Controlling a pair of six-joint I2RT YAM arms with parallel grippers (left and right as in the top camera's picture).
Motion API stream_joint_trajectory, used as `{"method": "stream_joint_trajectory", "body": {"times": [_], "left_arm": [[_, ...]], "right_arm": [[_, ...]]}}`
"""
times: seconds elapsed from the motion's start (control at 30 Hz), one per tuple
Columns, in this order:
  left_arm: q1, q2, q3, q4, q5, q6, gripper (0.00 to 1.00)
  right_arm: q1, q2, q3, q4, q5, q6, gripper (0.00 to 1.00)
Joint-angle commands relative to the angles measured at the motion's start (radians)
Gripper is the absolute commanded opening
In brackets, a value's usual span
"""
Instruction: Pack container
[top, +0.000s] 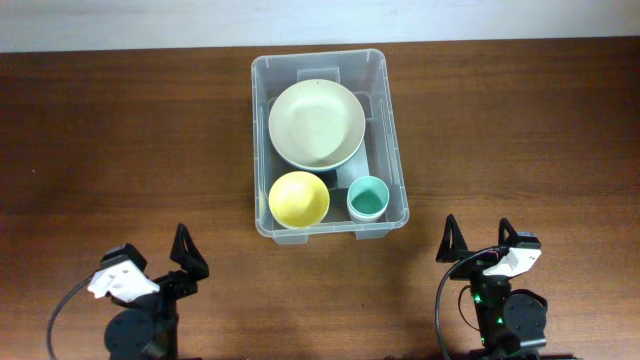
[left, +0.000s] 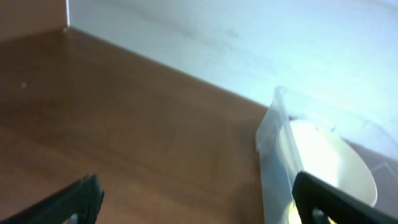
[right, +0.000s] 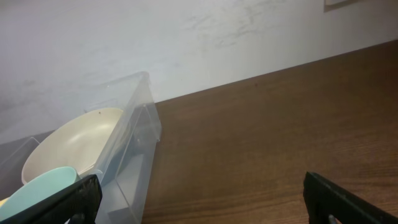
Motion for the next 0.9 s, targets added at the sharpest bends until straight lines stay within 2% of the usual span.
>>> {"method": "stream_joint_trajectory", "body": {"times": [0.0, 0.1, 0.27, 0.53, 0.7, 0.87], "left_arm": [[-0.001, -0.014, -0.079, 0.101, 0.004, 0.003, 0.99], [-0.001, -0.014, -0.146, 0.215, 0.015, 0.064, 0.99], [-0.001, -0.014, -0.228, 0.333, 0.065, 0.241, 0.99], [-0.001, -0.014, -0.281, 0.360, 0.067, 0.431, 0.99], [-0.001, -0.014, -0.318, 0.383, 0.066, 0.501, 0.99], [-0.001, -0.014, -0.324, 0.369, 0.064, 0.515, 0.99]], "right_arm": [[0.008, -0.011, -0.006, -0.006, -0.002, -0.010, 0.99], [0.008, -0.011, -0.006, -0.006, -0.002, -0.010, 0.99], [0.008, -0.011, -0.006, -0.006, -0.002, -0.010, 0.99], [0.008, -0.011, -0.006, -0.006, -0.002, -0.010, 0.99], [0.008, -0.011, -0.006, -0.006, -0.002, -0.010, 0.99], [0.008, -0.011, -0.006, -0.006, -0.002, -0.010, 0.99]]}}
